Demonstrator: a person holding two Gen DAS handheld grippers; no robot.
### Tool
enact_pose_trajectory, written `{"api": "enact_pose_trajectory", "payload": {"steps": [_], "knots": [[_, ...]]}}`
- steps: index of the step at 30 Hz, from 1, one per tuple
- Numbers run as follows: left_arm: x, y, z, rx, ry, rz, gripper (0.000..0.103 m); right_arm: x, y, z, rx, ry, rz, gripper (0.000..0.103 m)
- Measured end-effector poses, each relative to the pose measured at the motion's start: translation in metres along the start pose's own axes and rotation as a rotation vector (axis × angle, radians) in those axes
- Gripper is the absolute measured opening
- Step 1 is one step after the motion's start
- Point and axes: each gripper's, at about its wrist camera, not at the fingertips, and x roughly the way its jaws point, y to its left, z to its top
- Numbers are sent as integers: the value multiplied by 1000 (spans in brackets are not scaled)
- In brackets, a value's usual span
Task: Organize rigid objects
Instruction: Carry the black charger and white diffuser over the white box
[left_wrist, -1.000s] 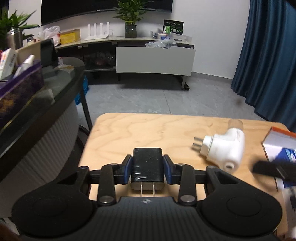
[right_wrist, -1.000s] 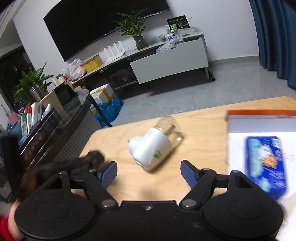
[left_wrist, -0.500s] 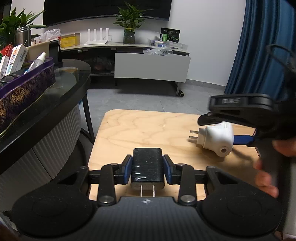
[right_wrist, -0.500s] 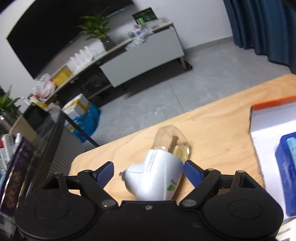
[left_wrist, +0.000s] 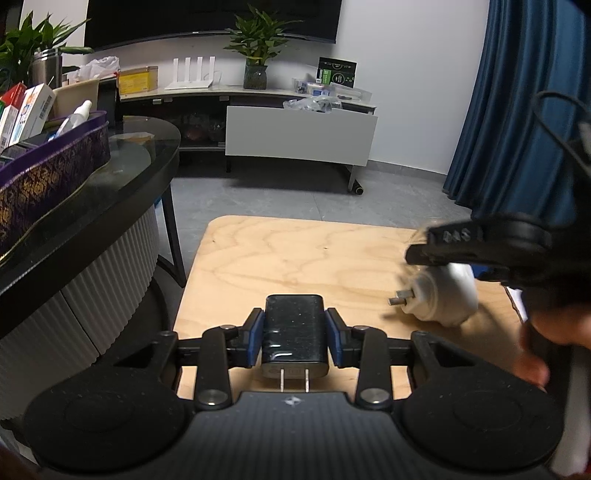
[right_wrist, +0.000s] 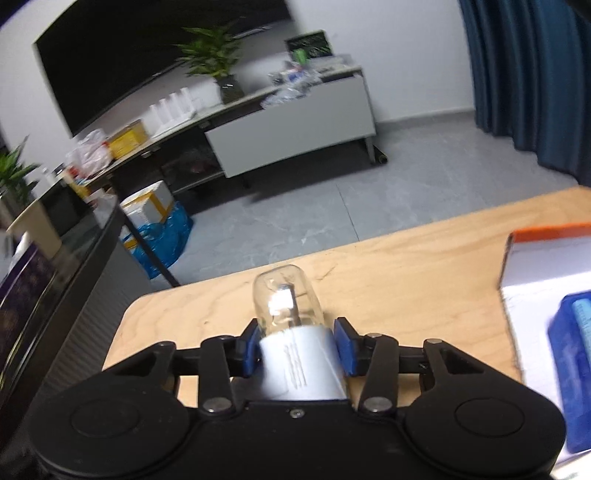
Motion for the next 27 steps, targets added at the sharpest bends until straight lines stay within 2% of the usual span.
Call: {"api": "enact_pose_trajectory", "payload": {"steps": [3,8,17,27], "knots": [[-3,-3,1,4,-4,-6,36,-25,0,-7,-83,-27,3,49],[-18,-15,-1,14,-18,-23,36,-68,-8,-19,-132,-75,6,48],[-52,-49,-6,51,-44,-64,36,-145,-26,-35,-157,-160,-19,48],[-92,-117,-15,137,-80,-148,36,-240,-84,-51,-133,-260,-141,48]]}}
